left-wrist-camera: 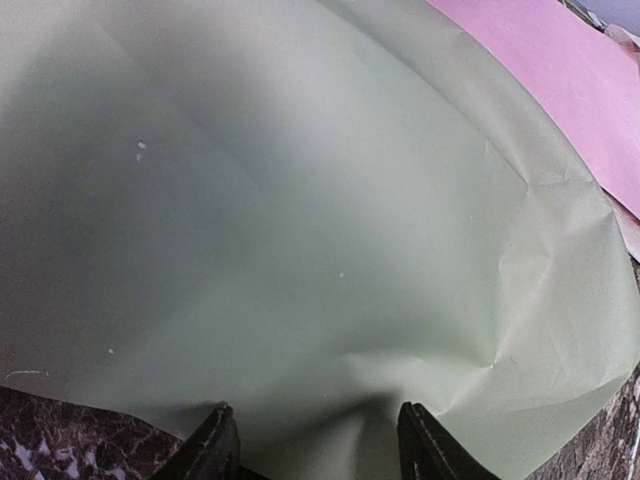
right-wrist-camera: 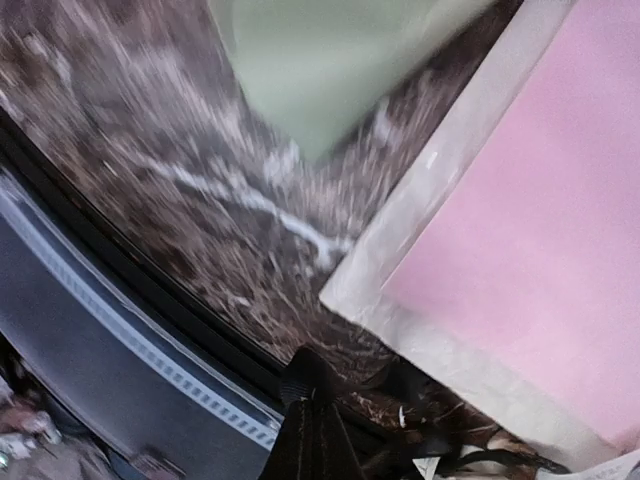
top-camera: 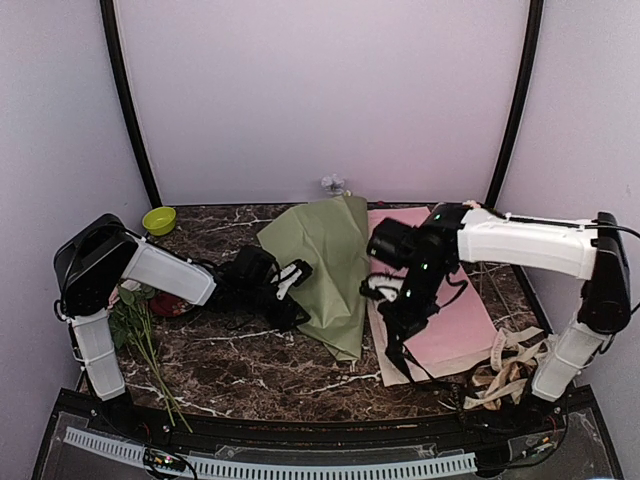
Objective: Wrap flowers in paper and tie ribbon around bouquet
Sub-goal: Pick up the ribbon from the corner of the board, then place the folded bouquet with the ribbon.
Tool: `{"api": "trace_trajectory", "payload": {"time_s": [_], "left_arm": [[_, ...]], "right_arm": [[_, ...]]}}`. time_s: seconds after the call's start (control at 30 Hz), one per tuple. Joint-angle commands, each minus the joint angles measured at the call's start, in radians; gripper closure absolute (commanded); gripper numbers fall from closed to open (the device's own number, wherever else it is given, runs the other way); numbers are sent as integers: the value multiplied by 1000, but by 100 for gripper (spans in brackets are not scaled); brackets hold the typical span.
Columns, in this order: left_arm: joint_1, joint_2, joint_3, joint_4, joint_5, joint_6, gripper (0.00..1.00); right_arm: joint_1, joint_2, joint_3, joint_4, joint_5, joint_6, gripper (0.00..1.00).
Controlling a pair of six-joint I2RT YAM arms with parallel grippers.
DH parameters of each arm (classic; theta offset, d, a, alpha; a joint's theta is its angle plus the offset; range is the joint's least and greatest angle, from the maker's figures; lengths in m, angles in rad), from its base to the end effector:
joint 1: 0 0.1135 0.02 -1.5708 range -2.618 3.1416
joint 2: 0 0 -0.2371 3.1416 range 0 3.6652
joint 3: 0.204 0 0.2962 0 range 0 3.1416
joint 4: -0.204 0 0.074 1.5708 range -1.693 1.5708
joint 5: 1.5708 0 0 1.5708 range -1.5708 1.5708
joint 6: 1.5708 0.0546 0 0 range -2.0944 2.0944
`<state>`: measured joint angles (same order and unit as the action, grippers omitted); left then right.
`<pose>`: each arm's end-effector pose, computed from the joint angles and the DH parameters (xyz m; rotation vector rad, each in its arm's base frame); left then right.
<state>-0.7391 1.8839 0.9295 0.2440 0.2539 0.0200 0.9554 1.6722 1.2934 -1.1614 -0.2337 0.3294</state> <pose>0.2907 -0.2835 0.0544 0.9938 2.1218 -0.6571 0.1857 0.2846 0.1708 0.9320 -2.8623 -0.3105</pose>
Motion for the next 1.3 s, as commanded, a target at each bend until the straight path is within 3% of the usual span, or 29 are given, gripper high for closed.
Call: {"api": "trace_trajectory", "payload": {"time_s": [0.0,0.13,0.23,0.37,0.43,0.5,0.67,0.8,0.97,1.13,1.27], "left_arm": [[-5,27,3,-83,-2,10,44],[-5,26,4,-90,-8,15,44],[-5,27,2,-86,-8,15,44],[-5,29,7,-89,-6,15,44],[-5,29,8,-92,-11,19,44],[-5,28,6,-92,-15,21,44],[-5,33,7,-91,-16,26,44],[-5,35,7,-90,-15,27,44],[-5,36,6,-84,-16,26,44],[-4,37,6,-82,-12,23,44],[-3,35,1,-81,-21,24,44]], "right_arm": [[-245,-181,295,-10,21,-38,100],[-403,-291,580,188,-23,-59,100],[-427,-373,688,425,94,-90,100],[-431,-501,561,857,267,-153,100],[-431,-516,514,962,317,-169,100],[-431,-496,473,1013,272,-153,100],[-415,-343,353,993,-47,-14,100],[-281,-217,240,923,-187,-67,100],[-82,-37,256,651,-240,-261,86],[-77,-2,201,572,-272,-288,58],[-104,-57,133,581,-235,-311,49]]}}
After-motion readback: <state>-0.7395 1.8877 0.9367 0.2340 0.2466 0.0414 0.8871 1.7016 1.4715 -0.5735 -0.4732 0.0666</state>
